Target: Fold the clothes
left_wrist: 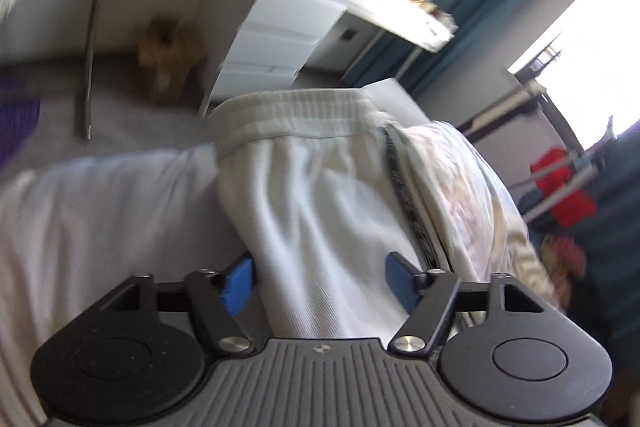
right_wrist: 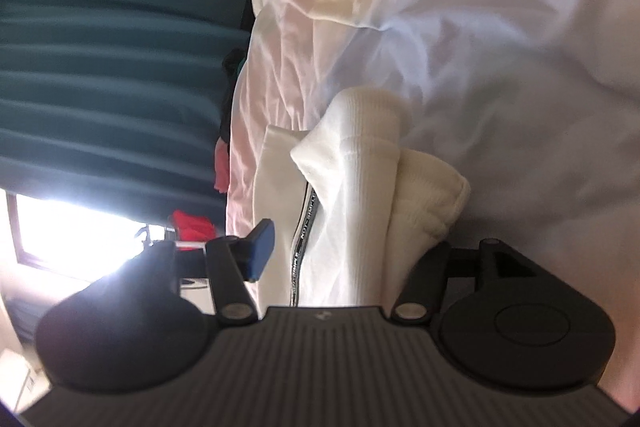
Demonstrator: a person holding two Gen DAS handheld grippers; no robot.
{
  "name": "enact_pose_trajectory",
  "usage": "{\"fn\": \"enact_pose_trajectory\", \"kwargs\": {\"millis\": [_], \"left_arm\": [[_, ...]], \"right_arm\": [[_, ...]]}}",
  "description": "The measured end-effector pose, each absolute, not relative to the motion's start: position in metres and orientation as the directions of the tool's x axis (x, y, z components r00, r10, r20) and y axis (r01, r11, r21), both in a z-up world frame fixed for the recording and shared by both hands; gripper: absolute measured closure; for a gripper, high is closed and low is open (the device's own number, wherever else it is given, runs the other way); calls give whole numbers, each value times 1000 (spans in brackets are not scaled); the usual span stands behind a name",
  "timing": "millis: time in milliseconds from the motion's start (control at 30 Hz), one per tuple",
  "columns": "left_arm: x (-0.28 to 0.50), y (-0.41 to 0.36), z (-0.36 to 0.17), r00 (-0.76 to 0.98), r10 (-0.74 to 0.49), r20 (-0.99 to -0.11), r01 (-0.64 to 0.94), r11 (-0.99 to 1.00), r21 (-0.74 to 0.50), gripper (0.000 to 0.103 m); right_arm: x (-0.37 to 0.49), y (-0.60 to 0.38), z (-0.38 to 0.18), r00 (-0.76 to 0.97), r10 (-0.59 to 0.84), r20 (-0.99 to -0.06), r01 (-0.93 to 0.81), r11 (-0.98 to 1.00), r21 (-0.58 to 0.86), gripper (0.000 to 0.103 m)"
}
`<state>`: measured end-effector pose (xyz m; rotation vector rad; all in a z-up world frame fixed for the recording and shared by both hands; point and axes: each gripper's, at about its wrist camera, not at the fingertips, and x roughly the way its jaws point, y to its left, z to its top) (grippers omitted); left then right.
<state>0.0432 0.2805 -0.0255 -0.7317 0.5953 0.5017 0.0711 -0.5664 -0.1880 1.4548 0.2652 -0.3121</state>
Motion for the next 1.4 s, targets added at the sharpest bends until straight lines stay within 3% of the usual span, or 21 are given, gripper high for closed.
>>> {"fn": "enact_pose_trajectory", "kwargs": {"millis": [200,467,633,700,800,867,967,1267,1400], "left_arm": [[49,214,-29,779,207,-592,-493,785,-375,28],[95,142,-56,794,76,-603,-270,933,-237,26],[100,84,-72,835,42,-548,-112,989,-95,26],[99,67,-79,849,52,-526,-80,996,-31,21],[100,50,-90,858,70,-509,-50,997,53,19],[105,53,-95,840,64,-539,-52,998,37,19],[112,56,-104,796,67,-602,-51,998,44,19],[113,60,-108,773,61,-632,-34,998,55,18],[112,62,-105,775,56,-629,-31,998,50,18]], "right_arm": [[75,-566,-176,966,-89,-242,254,162,954,42],[98,-572,-178,937,-96,-335,348,265,899,43],[107,-573,-178,928,-99,-359,372,320,872,46],[109,-572,-177,929,-104,-354,368,336,867,47],[113,-568,-172,921,-126,-369,388,390,835,55],[116,-566,-169,911,-147,-386,412,403,817,74],[113,-562,-161,912,-177,-369,410,410,815,85],[110,-513,-92,933,-250,-260,361,625,692,91],[109,-460,-47,952,-245,-185,307,776,551,91]]}}
